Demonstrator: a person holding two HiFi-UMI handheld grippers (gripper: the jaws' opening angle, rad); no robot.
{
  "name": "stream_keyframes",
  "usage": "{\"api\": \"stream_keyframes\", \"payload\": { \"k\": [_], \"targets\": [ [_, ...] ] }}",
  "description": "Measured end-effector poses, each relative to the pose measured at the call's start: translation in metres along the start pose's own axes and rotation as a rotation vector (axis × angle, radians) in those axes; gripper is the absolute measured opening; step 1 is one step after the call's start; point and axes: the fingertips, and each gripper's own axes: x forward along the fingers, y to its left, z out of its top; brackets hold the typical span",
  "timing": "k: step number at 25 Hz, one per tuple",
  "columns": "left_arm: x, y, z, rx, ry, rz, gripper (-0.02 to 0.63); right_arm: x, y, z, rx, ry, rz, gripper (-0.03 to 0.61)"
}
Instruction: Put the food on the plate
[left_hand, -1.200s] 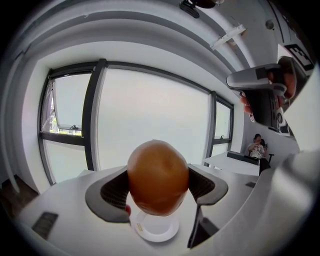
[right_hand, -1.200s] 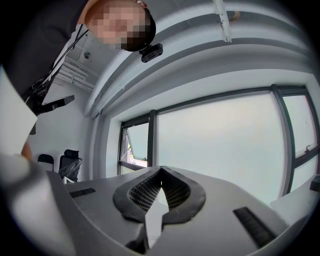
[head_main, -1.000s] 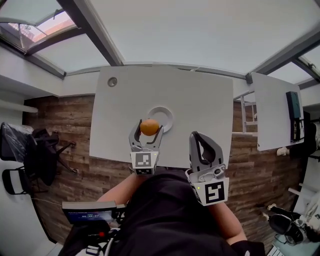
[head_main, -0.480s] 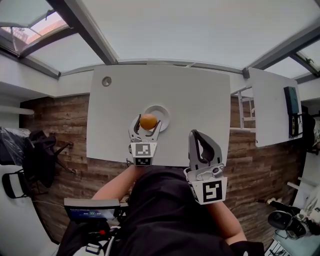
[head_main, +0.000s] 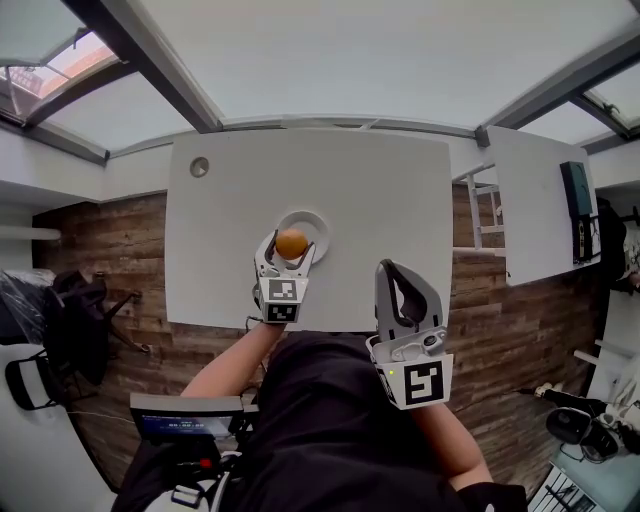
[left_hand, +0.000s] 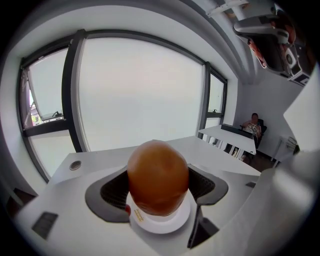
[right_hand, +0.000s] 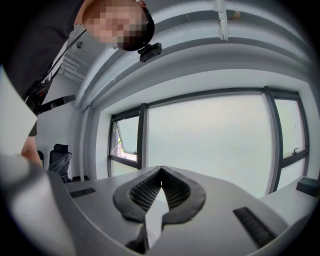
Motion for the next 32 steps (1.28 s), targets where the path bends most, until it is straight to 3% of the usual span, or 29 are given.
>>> {"api": "stream_keyframes", "payload": {
  "k": [9, 16, 27, 32],
  "targets": [
    [0.022, -0.009, -0.027, -0.019, 0.088, -0.013, 0.336, -0.004, -0.001, 0.001, -0.033, -0.012, 0.015, 0.005],
    [0.034, -0.010, -0.042, 0.018, 0.114, -0.016, 0.336, -0.009, -0.002, 0.003, -0.036, -0.037, 0.045, 0.005],
    [0.050, -0.002, -0.065, 0.050, 0.185, -0.029, 0.336, -0.010, -0.005, -0.012, -0.049, 0.018, 0.043, 0.005],
    [0.055, 0.003, -0.077, 0.028, 0.209, -0.024, 0.336, -0.009, -0.003, -0.012, -0.053, 0.024, 0.047, 0.005]
  ]
}}
